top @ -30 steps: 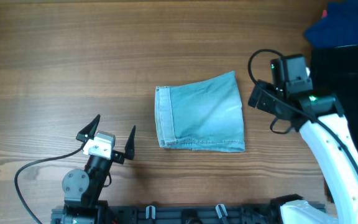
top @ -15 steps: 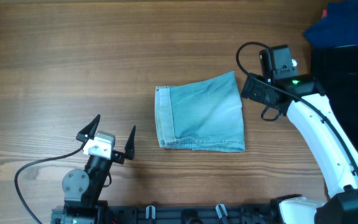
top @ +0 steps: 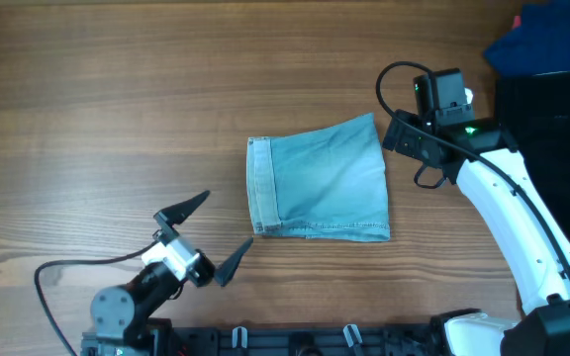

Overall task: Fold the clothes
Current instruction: 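Reach the left gripper to the folded shorts' left edge and grasp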

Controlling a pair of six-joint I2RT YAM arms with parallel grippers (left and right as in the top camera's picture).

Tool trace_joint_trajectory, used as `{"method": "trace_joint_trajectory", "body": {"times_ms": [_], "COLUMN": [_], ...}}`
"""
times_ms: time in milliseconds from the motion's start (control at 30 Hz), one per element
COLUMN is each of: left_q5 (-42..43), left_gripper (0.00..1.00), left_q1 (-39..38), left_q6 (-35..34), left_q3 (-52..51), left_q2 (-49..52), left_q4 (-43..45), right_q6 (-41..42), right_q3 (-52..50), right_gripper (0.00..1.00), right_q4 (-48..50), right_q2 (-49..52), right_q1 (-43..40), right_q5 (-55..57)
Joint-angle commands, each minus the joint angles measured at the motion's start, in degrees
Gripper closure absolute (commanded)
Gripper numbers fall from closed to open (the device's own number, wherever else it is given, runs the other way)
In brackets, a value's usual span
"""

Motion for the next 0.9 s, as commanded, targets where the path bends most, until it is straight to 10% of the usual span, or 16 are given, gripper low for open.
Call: {"method": "trace_joint_trajectory", "body": {"times_ms": [0, 233, 467, 867], "left_q5": [5.73, 5.86, 19.02, -0.98], "left_gripper": [0.00, 0.00, 0.00, 0.00], "left_q1": [0.31, 0.31, 0.31, -1.20], "left_q6": [-6.93, -8.11, -17.09, -15.21], "left_q3": [2.62, 22.47, 25.07, 44.54], "left_q2": [-0.35, 15.61, 26.69, 63.17], "left_q4": [1.77, -12.81, -0.59, -30.03], "right_q6": [-0.57, -0.59, -0.59, -0.59], "right_q3": [0.96, 0.96, 0.96, 0.96], "right_gripper": [0.00, 0.00, 0.00, 0.00], "right_q4": [0.13, 0.13, 0.13, 0.13], "right_q2": [0.63, 0.63, 0.63, 0.63], "right_q1": [-0.13, -0.13, -0.13, -0.13], "right_q5": [1.18, 1.18, 1.18, 1.18]}}
